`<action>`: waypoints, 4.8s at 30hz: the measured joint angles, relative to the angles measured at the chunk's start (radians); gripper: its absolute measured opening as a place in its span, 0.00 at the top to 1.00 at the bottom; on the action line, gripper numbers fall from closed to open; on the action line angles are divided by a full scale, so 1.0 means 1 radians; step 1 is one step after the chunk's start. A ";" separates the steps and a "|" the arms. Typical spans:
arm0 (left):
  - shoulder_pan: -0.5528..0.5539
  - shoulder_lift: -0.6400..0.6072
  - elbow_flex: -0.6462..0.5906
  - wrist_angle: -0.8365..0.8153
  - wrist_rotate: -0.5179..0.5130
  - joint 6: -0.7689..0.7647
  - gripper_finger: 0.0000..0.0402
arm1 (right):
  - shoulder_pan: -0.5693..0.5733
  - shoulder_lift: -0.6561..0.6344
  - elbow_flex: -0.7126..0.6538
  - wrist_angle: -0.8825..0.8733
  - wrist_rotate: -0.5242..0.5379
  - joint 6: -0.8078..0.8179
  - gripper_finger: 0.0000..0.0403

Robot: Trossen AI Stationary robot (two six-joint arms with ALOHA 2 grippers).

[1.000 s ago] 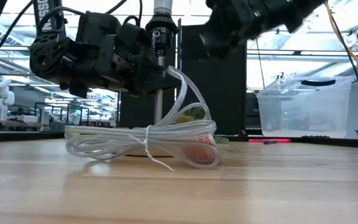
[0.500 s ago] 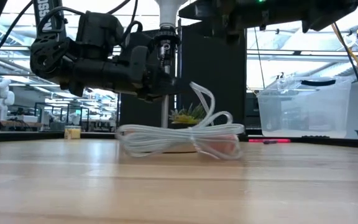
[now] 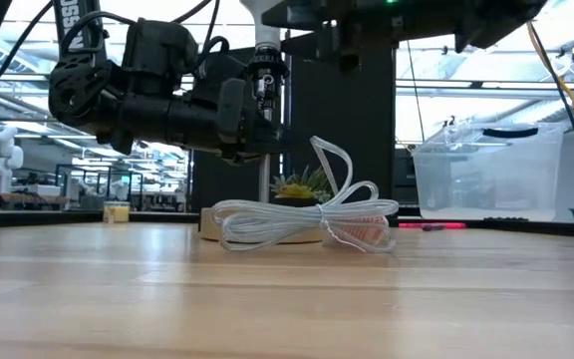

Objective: Screw lightbulb
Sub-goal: Remove the lightbulb from the lamp

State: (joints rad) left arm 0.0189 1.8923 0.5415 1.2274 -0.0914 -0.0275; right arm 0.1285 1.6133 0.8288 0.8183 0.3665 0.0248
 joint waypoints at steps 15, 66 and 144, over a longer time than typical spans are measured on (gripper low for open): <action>0.003 0.000 0.000 -0.006 0.055 0.008 0.94 | -0.025 0.055 0.104 0.021 0.051 -0.089 0.38; 0.000 0.001 0.002 -0.026 0.632 0.033 0.94 | -0.110 0.054 0.105 0.000 -0.711 -0.173 0.59; 0.000 0.000 0.002 -0.028 0.160 0.004 0.94 | 0.117 0.181 0.180 0.120 0.356 -0.220 0.55</action>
State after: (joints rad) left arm 0.0189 1.8923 0.5438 1.1996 0.0684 -0.0231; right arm 0.2455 1.7939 1.0088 0.9383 0.7229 -0.1949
